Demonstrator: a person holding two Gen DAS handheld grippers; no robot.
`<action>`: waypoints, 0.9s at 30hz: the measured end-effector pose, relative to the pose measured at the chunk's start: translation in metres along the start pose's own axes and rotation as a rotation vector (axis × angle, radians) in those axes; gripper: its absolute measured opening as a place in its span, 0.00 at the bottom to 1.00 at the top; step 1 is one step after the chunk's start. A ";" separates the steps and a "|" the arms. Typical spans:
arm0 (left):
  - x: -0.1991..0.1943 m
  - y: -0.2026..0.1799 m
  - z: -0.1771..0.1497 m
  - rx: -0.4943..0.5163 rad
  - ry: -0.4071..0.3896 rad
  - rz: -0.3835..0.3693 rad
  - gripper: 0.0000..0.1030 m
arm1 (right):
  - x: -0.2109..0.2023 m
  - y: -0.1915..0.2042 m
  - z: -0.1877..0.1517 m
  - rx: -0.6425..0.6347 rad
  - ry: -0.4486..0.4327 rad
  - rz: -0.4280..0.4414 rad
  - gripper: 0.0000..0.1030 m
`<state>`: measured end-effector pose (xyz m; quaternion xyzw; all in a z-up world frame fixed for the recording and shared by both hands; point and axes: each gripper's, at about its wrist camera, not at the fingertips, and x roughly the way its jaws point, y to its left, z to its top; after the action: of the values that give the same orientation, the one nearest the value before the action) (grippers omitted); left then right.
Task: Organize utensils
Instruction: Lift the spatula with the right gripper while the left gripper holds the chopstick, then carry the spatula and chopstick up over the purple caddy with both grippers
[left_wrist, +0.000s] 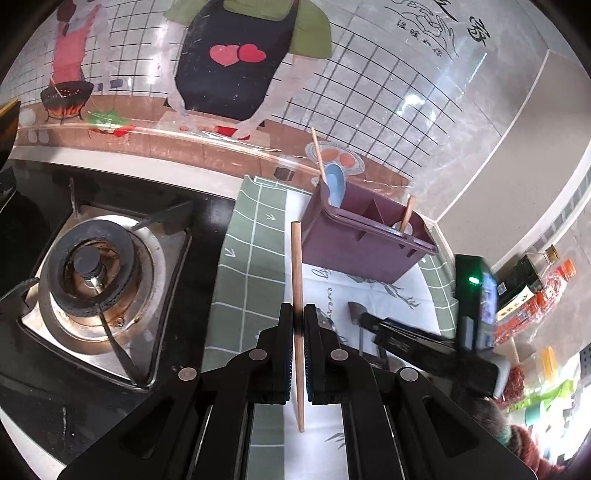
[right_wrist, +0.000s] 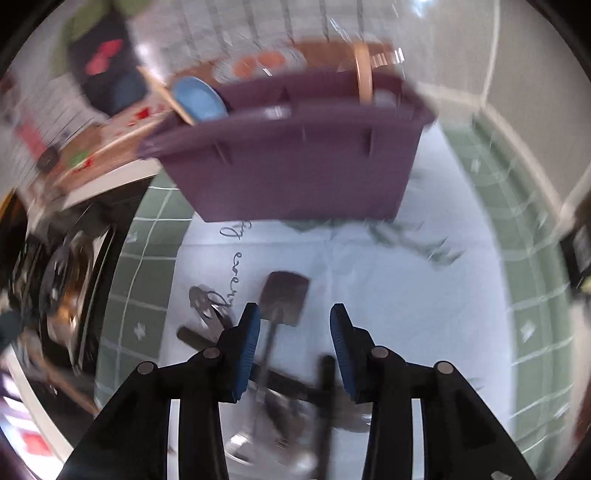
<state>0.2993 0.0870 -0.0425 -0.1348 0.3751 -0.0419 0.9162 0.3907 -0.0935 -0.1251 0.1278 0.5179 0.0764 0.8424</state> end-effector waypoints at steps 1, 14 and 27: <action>0.000 0.003 0.000 -0.006 0.000 -0.002 0.05 | 0.007 0.003 0.001 0.040 0.014 0.002 0.36; -0.004 0.008 0.000 0.003 -0.010 0.014 0.05 | -0.024 0.007 -0.014 -0.127 -0.177 -0.034 0.28; -0.013 -0.045 0.008 0.088 -0.047 -0.014 0.05 | -0.137 -0.038 -0.030 -0.162 -0.446 0.120 0.28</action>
<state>0.2961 0.0475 -0.0155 -0.0979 0.3505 -0.0616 0.9294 0.3017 -0.1614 -0.0321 0.1041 0.3026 0.1374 0.9374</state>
